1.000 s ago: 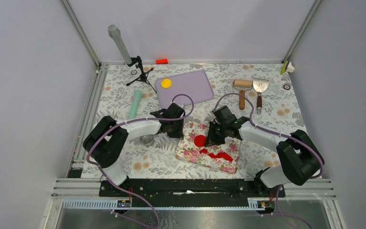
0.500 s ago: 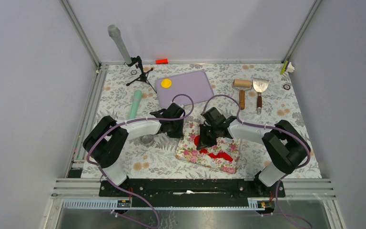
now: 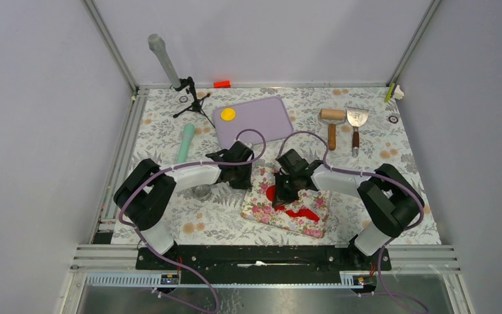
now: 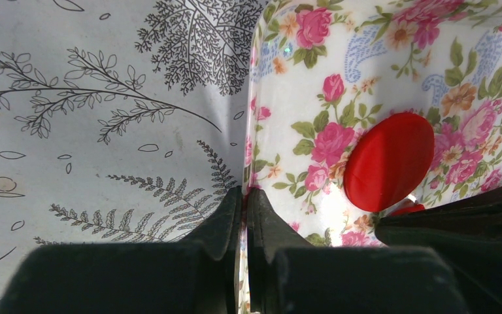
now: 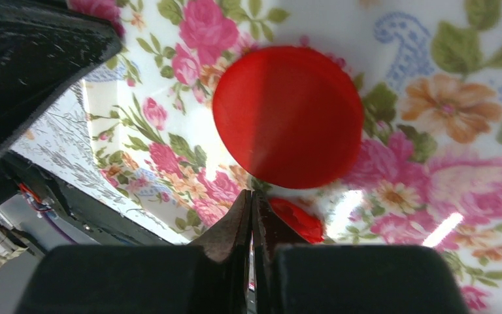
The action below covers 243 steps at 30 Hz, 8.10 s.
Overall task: Roll out the dumpling wrappers from the dough
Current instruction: Remove the dumpling wrapper from the work surface, then pick up the spatula from the center of the board, then scoop the dumpling wrapper from the work surface.
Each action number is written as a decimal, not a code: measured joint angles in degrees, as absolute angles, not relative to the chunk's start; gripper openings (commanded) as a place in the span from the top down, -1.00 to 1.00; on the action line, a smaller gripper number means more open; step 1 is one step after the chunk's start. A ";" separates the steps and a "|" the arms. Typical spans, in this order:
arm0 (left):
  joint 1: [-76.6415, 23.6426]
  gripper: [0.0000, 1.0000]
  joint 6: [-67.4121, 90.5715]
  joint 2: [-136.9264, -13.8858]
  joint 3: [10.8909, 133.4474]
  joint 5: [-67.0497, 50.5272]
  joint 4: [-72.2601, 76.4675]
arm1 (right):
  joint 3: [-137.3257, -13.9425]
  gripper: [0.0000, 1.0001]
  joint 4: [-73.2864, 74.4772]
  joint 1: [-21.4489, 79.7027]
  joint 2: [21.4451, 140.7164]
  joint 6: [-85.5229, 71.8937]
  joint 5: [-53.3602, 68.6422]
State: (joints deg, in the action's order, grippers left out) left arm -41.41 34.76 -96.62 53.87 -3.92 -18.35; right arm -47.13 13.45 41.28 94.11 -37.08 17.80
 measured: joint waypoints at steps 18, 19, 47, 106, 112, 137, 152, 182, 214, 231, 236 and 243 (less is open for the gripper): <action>-41.52 1.00 34.33 -96.62 54.06 -3.79 -18.68 | -37.50 0.99 28.67 41.32 74.46 -36.69 9.65; -41.52 1.00 34.33 -96.62 54.11 -3.75 -18.74 | -37.67 0.99 29.04 41.32 74.00 -36.67 9.56; -41.45 -0.13 31.75 -92.77 55.90 -1.19 -25.36 | -50.48 -0.40 24.95 3.03 70.11 -28.29 -4.40; -31.38 -0.80 28.56 -78.87 82.35 -15.73 -41.85 | -65.52 1.00 24.27 11.79 80.29 -20.03 16.67; -28.27 -0.81 31.55 -81.69 88.14 -27.77 -41.10 | -64.64 1.00 24.99 24.05 79.15 -17.87 18.85; -27.79 -0.50 28.23 -96.31 97.91 -30.13 -52.62 | -59.55 1.00 24.84 37.26 72.01 -8.43 18.55; -28.23 0.71 28.80 -100.75 93.60 -33.43 -49.56 | -58.76 1.00 24.77 38.74 71.61 -4.69 17.78; -19.00 1.00 31.79 -83.02 79.37 -35.83 -31.33 | -56.07 -0.92 16.49 14.33 58.24 -21.71 32.03; -13.96 1.00 52.38 -77.28 65.69 -47.57 1.72 | -35.51 -0.50 -41.60 17.72 63.66 -71.70 48.88; -13.96 1.00 52.53 -77.47 65.06 -49.93 2.52 | -36.67 -0.10 -47.09 18.46 68.73 -74.65 44.60; -13.96 1.00 52.16 -77.54 65.08 -49.91 1.45 | -37.43 -0.09 -47.70 19.22 69.30 -74.67 44.69; -13.96 1.00 51.44 -77.82 65.10 -49.74 -0.89 | -37.43 -0.13 -47.86 20.34 70.52 -74.52 45.08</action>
